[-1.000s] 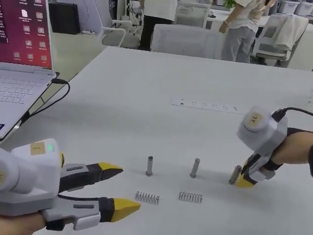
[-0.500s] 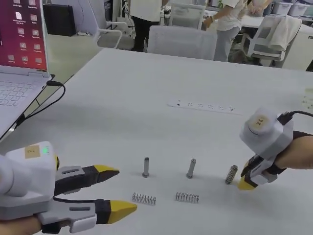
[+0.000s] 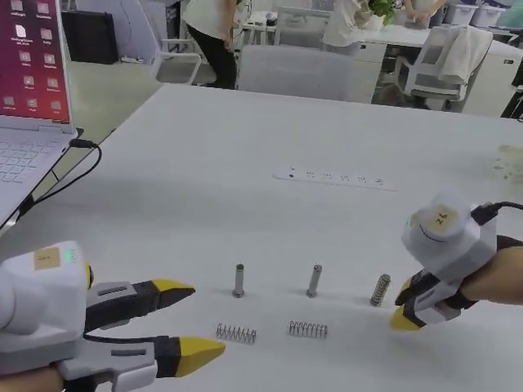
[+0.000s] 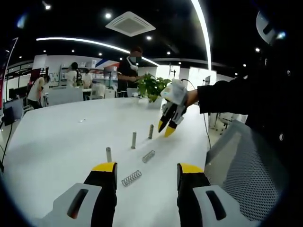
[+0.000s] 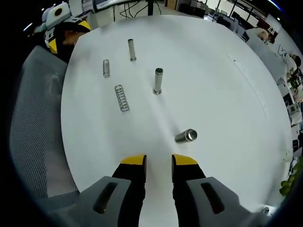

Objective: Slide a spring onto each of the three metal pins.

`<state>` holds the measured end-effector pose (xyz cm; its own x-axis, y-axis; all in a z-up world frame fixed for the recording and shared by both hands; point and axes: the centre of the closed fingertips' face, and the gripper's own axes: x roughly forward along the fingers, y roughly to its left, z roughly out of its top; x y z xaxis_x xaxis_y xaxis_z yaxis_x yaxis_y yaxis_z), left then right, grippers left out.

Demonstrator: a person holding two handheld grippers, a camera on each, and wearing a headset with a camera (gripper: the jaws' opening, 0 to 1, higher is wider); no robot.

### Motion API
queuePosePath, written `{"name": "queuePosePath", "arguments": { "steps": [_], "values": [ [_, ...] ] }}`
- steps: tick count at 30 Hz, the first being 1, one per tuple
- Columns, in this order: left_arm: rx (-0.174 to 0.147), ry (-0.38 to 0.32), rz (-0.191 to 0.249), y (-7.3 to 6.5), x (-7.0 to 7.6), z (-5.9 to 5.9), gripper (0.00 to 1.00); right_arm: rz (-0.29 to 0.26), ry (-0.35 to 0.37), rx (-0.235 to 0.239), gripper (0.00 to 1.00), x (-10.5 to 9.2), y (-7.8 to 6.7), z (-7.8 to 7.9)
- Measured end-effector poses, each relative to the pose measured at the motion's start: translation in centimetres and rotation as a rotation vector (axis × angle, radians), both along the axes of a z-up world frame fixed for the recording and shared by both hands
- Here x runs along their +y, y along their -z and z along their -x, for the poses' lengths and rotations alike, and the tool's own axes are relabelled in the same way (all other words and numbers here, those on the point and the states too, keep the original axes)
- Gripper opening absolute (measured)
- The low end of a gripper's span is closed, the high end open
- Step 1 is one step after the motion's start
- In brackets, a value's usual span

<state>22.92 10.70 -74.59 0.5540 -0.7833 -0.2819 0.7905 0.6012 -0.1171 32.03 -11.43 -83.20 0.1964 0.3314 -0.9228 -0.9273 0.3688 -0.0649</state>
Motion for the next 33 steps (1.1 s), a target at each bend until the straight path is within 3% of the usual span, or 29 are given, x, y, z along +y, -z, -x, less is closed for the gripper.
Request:
{"name": "queuePosePath", "arguments": {
  "steps": [18, 33],
  "values": [
    [0.002, 0.008, 0.0, 0.0, 0.0, 0.3, 0.45, -0.107, -0.001, -0.041, 0.22, 2.3, -1.2, 2.8],
    [0.004, 0.015, -0.004, 0.1, -0.1, 0.5, 0.44, -0.124, -0.07, -0.031, 0.23, 5.2, -1.0, 3.8]
  ]
}}
